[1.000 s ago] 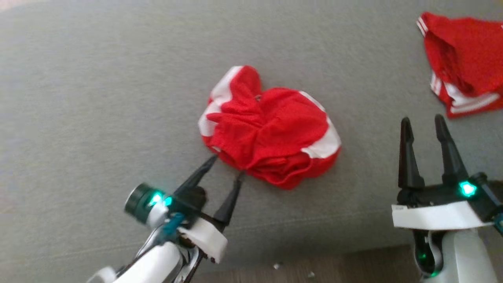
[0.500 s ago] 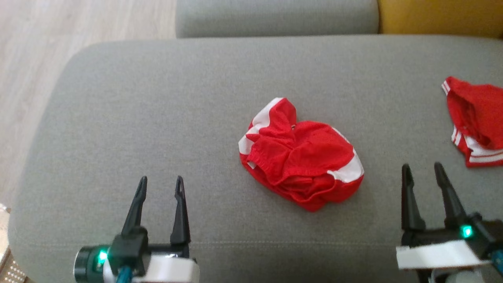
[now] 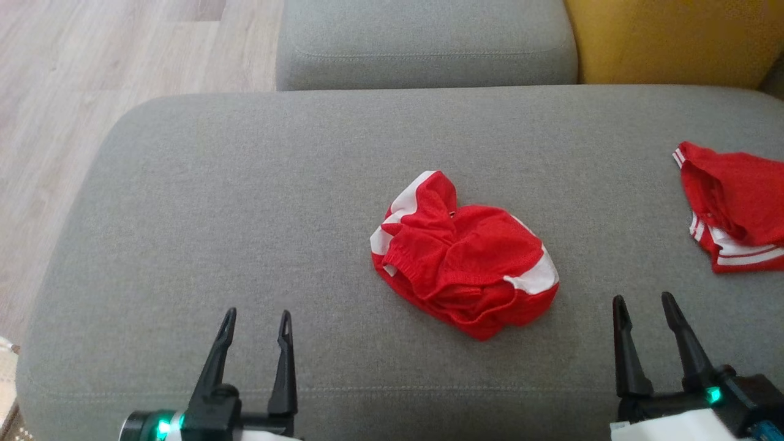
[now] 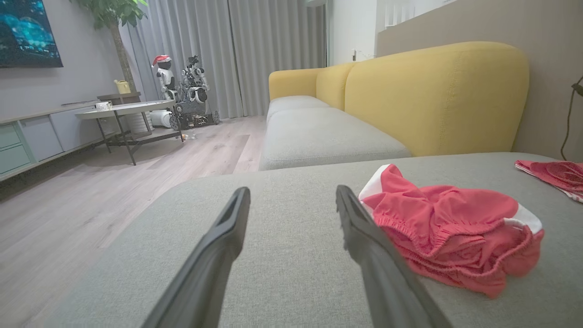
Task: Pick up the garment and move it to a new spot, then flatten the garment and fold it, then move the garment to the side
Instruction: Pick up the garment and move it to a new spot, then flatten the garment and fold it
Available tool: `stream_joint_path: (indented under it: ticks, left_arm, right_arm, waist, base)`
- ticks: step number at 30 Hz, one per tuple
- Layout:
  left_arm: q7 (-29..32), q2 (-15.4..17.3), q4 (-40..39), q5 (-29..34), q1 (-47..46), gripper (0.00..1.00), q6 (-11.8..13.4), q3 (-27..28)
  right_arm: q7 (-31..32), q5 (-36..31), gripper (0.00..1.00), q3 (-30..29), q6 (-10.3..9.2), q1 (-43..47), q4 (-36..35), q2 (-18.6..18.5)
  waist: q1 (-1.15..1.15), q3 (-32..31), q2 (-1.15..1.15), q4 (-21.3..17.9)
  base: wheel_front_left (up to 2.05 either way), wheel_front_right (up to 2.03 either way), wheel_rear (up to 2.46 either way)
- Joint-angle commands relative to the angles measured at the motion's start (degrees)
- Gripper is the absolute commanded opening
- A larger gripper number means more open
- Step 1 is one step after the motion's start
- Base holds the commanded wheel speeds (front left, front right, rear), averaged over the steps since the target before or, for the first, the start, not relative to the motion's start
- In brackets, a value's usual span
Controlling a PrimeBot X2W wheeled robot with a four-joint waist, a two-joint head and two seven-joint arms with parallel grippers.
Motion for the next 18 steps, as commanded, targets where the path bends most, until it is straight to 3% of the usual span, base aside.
stream_joint_path:
  ticks: [1, 18]
  left_arm:
    - [-0.3, -0.7, -1.3, 0.4, -1.5, 1.0, -0.4, 2.7]
    - [-0.3, -3.4, 0.3, 2.7, -0.7, 1.0, -4.3, 5.2]
  right_arm:
    - [-0.4, 0.1, 1.0, 1.4, 0.19, -2.2, -1.8, -0.2]
    - [-0.4, 0.0, 1.0, 1.0, 0.19, -2.5, -1.9, -0.2]
  waist:
    - [0.01, -0.2, 0.0, 0.0]
    - [0.01, 0.0, 0.0, -0.5]
  base:
    - [0.0, 0.0, 0.0]
    - [0.0, 0.0, 0.0]
